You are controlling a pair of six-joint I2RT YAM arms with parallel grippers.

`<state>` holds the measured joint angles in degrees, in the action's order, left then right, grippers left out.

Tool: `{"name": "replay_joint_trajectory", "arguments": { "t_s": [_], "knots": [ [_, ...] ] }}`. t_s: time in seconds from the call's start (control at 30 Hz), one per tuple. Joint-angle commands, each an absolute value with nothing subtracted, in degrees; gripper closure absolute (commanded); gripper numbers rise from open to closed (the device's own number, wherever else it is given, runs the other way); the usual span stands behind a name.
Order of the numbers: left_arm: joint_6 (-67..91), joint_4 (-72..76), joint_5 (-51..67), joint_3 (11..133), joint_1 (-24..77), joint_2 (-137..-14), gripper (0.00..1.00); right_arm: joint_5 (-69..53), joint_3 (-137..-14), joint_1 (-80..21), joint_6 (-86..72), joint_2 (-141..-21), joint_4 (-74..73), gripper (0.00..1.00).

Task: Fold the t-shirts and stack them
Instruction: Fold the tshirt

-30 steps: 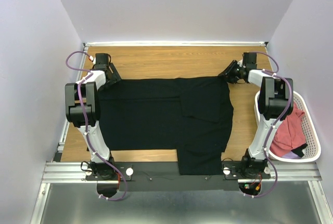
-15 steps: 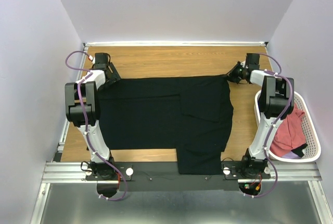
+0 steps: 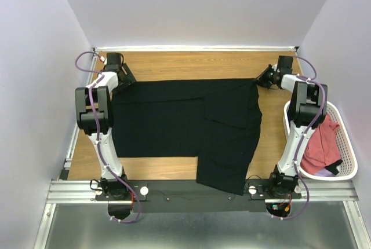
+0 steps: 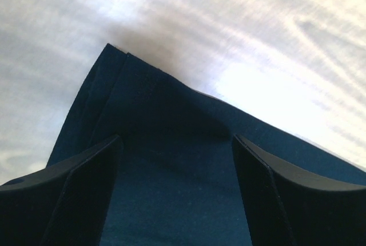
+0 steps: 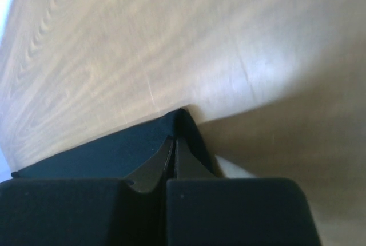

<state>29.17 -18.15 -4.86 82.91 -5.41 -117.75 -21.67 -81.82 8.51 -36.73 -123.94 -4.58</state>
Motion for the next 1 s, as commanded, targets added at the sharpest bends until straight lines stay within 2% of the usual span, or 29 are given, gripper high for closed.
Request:
{"name": "replay_joint_trajectory", "arguments": {
  "t_s": [0.0, 0.37, 0.6, 0.73, 0.87, 0.97],
  "knots": [
    [29.88, -22.5, -4.31, 87.34, -4.84, -122.34, 0.15, -17.75, -88.76, 10.72, -33.31, -127.52, -3.95, 0.96],
    [30.94, -27.51, -4.13, 100.89, -3.25, -131.57, 0.15, -17.31, -100.98, 11.86, -30.77, -135.08, -5.36, 0.95],
    [30.94, -26.11, -1.5, 106.87, -3.25, -134.74, 0.14, -17.31, -107.39, 12.13, -28.13, -138.34, -6.33, 0.86],
    [29.88, -23.65, -0.26, 106.79, -3.25, -131.68, 0.07, -18.2, -108.29, 12.13, -25.5, -133.97, -9.13, 0.58],
    [29.27, -21.1, -4.98, 100.74, -3.25, -121.67, 0.02, -17.58, -101.97, 12.13, -24.26, -127.28, -10.72, 0.52],
    [29.97, -21.62, -10.79, 93.36, -3.43, -112.17, 0.02, -18.81, -94.94, 11.78, -24.08, -119.73, -13.7, 0.43]
  ]
}}
